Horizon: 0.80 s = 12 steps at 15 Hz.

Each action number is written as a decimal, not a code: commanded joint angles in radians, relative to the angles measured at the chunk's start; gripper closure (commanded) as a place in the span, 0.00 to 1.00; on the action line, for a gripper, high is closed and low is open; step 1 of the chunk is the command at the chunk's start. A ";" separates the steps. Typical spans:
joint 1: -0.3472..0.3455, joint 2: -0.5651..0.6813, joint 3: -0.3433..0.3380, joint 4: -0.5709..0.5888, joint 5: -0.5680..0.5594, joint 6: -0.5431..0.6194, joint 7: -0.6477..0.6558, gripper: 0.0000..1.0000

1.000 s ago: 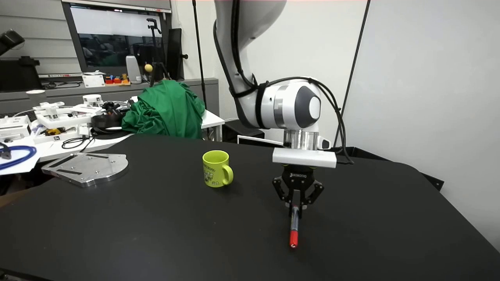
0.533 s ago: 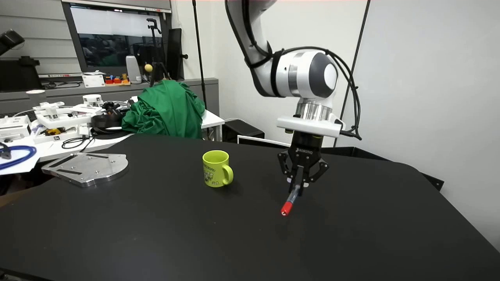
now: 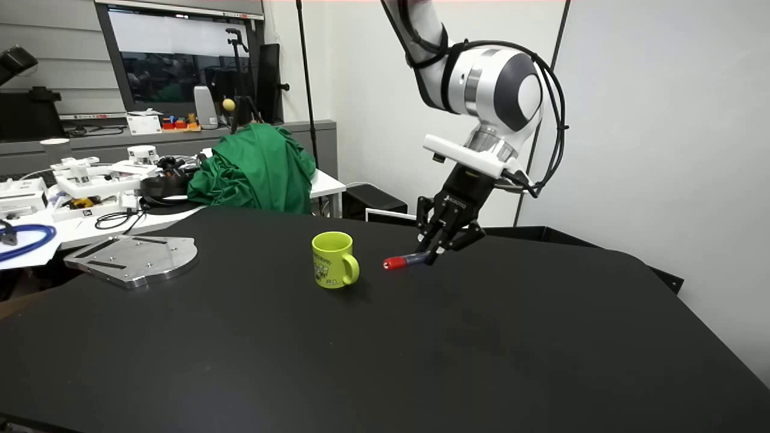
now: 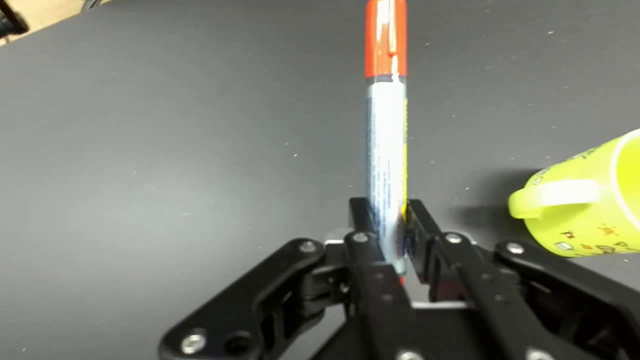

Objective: Place the red marker in the yellow mug

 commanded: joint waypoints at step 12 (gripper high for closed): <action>-0.073 0.387 0.181 0.577 0.583 -0.356 0.634 0.95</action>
